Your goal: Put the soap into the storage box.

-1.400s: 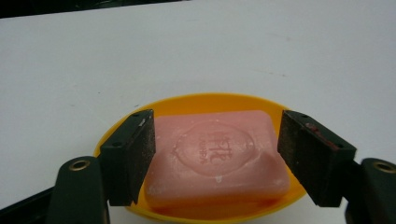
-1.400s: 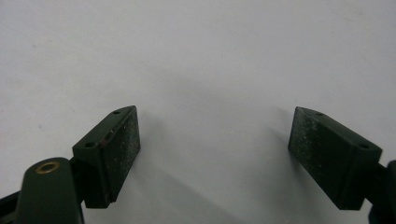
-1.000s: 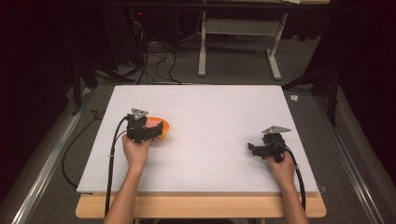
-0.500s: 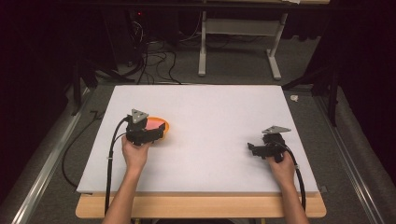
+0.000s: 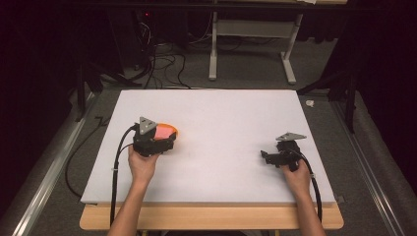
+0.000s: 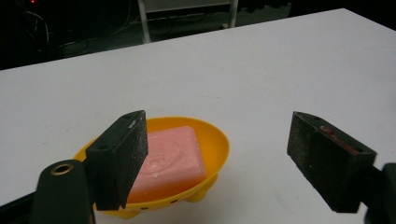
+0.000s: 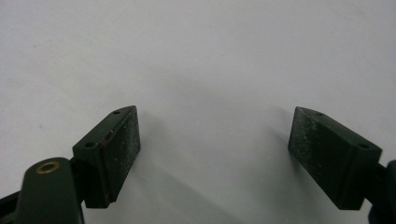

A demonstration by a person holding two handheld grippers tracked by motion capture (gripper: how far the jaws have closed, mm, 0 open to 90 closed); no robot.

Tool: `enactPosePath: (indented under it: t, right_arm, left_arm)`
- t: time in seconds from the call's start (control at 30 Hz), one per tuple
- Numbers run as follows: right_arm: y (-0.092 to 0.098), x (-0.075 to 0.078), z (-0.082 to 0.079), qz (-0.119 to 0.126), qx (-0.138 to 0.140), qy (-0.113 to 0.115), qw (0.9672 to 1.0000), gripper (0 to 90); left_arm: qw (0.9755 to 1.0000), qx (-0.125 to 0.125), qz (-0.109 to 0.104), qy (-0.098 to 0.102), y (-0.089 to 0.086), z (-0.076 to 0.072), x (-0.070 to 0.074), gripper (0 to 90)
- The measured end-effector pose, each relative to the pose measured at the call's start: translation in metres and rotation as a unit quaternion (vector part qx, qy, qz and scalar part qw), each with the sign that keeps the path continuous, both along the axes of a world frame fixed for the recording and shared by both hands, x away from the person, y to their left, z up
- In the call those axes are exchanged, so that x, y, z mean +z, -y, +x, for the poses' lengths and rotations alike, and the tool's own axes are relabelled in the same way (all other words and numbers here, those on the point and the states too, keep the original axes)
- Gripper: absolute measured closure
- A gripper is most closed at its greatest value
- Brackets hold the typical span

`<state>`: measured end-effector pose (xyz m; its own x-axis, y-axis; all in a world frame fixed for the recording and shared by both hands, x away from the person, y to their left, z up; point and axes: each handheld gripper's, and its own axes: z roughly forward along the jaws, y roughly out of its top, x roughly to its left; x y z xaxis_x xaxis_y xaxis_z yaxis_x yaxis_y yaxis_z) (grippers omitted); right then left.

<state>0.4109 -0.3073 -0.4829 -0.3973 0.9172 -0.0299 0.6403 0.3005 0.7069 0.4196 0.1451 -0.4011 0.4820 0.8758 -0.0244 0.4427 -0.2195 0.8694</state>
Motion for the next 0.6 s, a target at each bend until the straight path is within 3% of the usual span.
enactPosePath:
  t: [0.6]
  right_arm:
    - [0.0,0.0,0.0,0.0,-0.001,0.0,1.0,17.5]
  left_arm:
    - [0.9994,-0.032,-0.008,0.006,0.014,-0.015,0.0,21.0]
